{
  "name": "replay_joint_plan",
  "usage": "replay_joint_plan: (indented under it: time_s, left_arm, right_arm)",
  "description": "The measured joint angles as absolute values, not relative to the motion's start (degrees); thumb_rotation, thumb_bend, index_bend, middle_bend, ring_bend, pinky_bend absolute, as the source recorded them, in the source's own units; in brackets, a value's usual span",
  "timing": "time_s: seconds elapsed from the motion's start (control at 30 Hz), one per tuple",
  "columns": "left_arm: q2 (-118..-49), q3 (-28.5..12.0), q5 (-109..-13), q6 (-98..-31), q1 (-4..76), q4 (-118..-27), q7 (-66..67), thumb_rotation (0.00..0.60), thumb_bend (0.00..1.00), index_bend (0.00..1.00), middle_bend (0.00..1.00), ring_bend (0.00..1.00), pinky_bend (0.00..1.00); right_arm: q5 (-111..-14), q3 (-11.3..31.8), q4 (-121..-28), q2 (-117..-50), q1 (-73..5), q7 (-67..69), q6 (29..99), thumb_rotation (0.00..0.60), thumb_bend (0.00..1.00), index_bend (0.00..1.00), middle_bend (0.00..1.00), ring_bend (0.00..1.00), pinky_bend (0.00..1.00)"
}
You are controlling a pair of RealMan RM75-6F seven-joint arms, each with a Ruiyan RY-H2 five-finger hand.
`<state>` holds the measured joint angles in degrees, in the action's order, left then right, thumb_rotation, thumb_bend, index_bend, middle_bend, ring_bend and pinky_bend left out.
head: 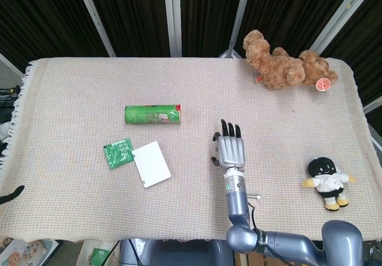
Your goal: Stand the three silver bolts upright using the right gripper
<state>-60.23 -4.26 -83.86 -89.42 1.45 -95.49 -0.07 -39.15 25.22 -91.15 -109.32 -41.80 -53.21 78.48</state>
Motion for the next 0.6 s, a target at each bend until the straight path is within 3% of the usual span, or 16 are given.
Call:
replay_joint_plan:
  time_s: [0.6]
  left_arm:
    - [-60.3,-4.5,-83.4,-89.1,1.6,-95.7,0.1,0.6,0.24,0.06,0.03,0.0,0.14]
  right_arm:
    - [-36.5,25.5,-82.8,-110.7,-42.9,-46.6,72.9,0.6,0.25,0.5,0.0,0.0,0.0]
